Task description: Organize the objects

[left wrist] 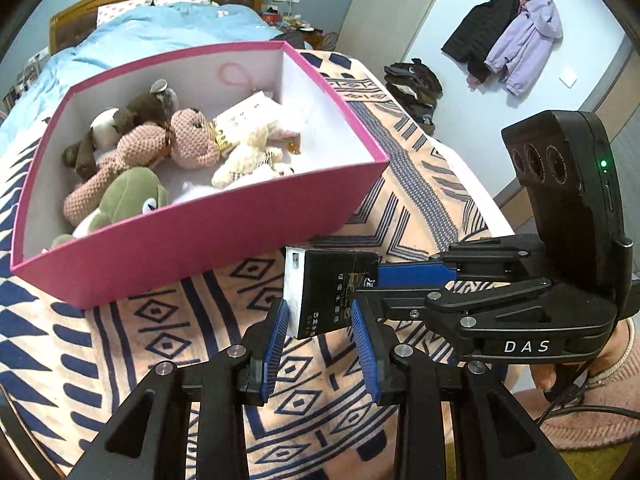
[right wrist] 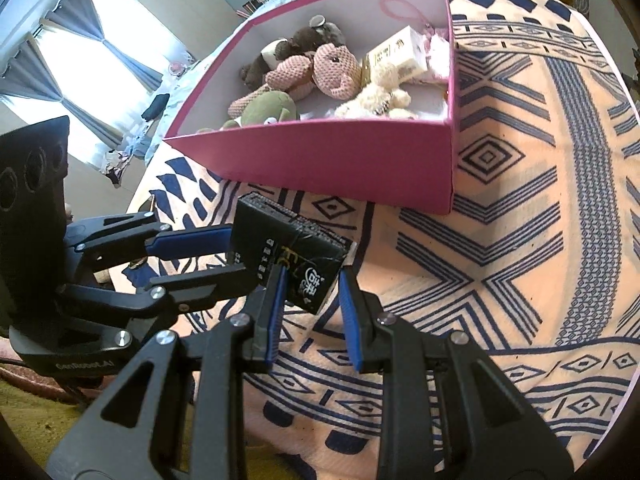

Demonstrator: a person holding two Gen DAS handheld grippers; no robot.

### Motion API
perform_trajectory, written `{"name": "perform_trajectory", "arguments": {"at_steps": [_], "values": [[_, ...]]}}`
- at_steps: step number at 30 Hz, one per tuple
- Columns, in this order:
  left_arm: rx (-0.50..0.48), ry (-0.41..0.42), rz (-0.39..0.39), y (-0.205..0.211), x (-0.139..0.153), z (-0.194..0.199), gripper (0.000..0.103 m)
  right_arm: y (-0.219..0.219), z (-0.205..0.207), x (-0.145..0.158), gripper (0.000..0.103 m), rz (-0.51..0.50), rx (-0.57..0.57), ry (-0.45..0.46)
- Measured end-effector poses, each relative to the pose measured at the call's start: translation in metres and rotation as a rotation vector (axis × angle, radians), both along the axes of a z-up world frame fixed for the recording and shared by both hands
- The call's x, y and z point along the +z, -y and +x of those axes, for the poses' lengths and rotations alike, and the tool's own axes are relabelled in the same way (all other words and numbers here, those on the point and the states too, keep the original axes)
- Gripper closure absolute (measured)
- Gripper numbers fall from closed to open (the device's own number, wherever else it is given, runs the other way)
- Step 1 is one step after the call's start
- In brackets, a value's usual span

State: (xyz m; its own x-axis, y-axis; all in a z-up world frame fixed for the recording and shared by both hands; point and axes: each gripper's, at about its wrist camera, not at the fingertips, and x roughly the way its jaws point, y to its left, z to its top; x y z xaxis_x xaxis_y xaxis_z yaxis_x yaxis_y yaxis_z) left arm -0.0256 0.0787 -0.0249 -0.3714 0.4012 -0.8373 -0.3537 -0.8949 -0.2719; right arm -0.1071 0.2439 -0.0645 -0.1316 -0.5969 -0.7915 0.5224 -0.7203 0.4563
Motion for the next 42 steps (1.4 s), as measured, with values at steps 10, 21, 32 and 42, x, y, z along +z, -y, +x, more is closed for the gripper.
{"name": "perform_trajectory", "arguments": {"at_steps": [10,21,32,42], "values": [[0.004,-0.030,0.003,-0.002,0.011,-0.001,0.071,-0.003,0.002,0.011,0.073,-0.014,0.003,-0.033],[-0.002,-0.056,0.015,-0.001,0.020,-0.001,0.071,-0.004,0.000,0.026,0.073,-0.026,0.001,-0.067],[-0.001,-0.069,0.024,0.000,0.027,0.000,0.071,-0.003,-0.001,0.032,0.073,-0.030,0.001,-0.086],[0.002,-0.087,0.028,-0.001,0.032,-0.001,0.071,-0.003,-0.004,0.038,0.073,-0.037,-0.001,-0.106]]}}
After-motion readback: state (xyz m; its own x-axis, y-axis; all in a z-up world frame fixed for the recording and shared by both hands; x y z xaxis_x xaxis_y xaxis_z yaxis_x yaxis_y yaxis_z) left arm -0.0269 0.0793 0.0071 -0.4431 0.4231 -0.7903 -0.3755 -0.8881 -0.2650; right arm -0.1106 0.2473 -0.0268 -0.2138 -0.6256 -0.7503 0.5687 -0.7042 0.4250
